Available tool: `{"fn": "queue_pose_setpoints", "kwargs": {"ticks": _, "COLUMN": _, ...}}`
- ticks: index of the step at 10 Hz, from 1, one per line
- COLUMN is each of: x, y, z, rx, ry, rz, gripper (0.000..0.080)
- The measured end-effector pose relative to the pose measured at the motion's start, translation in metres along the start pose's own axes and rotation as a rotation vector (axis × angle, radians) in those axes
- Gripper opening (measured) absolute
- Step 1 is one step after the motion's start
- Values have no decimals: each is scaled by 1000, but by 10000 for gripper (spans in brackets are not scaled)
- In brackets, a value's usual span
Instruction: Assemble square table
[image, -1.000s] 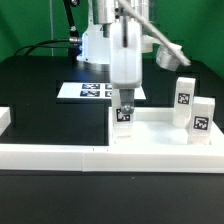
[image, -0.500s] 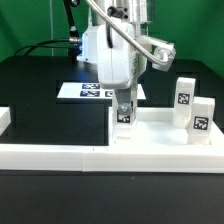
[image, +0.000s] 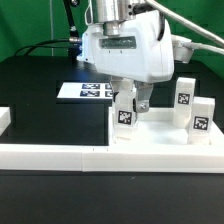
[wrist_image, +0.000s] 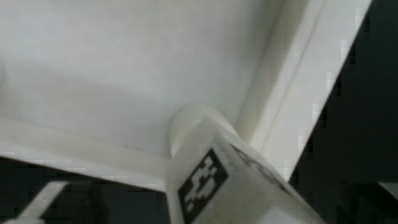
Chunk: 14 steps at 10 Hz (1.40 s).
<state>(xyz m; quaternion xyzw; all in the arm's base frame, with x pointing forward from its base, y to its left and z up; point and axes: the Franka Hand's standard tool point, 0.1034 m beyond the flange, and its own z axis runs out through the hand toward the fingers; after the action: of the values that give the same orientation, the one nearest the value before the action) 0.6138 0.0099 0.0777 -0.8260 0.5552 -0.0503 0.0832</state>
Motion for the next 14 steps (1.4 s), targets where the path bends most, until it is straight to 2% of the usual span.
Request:
{"fn": "queue_pose_setpoints", "kwargs": {"ticks": 2, "x": 1, "y": 0, "z": 0, "rx": -3, "ry": 1, "rz": -126, "gripper": 648}}
{"fn": "queue_pose_setpoints", "kwargs": {"ticks": 3, "x": -2, "y": -4, "z": 0, "rx": -50, "ry": -8, "rz": -360, "gripper": 648}}
{"fn": "queue_pose_setpoints", "kwargs": {"ticks": 4, "x": -2, "y": -13, "z": 4, "rx": -85, "ry": -27, "rz": -578, "gripper": 648}}
{"fn": "queue_pose_setpoints", "kwargs": {"ticks": 7, "x": 0, "y": -10, "z": 4, "rx": -85, "ry": -15, "rz": -533, "gripper": 637}}
{"fn": "queue_pose_setpoints", "kwargs": {"ticks": 8, "x": 0, "y": -10, "z": 5, "rx": -84, "ry": -15, "rz": -493, "gripper": 442}}
{"fn": "queue_pose_setpoints", "kwargs": {"ticks": 9, "x": 0, "y": -9, "z": 5, "rx": -87, "ry": -13, "rz": -395, "gripper": 442}}
{"fn": "queue_pose_setpoints", "kwargs": {"ticks": 10, "x": 3, "y": -6, "z": 6, "rx": -94, "ry": -10, "rz": -330, "gripper": 299}}
{"fn": "queue_pose_setpoints", "kwargs": {"ticks": 12, "x": 3, "y": -5, "z": 6, "rx": -94, "ry": -5, "rz": -191, "gripper": 297}}
{"fn": "queue_pose_setpoints", "kwargs": {"ticks": 13, "x": 5, "y": -5, "z": 7, "rx": -90, "ry": -7, "rz": -2, "gripper": 295}}
{"fn": "queue_pose_setpoints", "kwargs": {"ticks": 14, "x": 1, "y": -4, "z": 7, "rx": -98, "ry": -17, "rz": 204, "gripper": 295}}
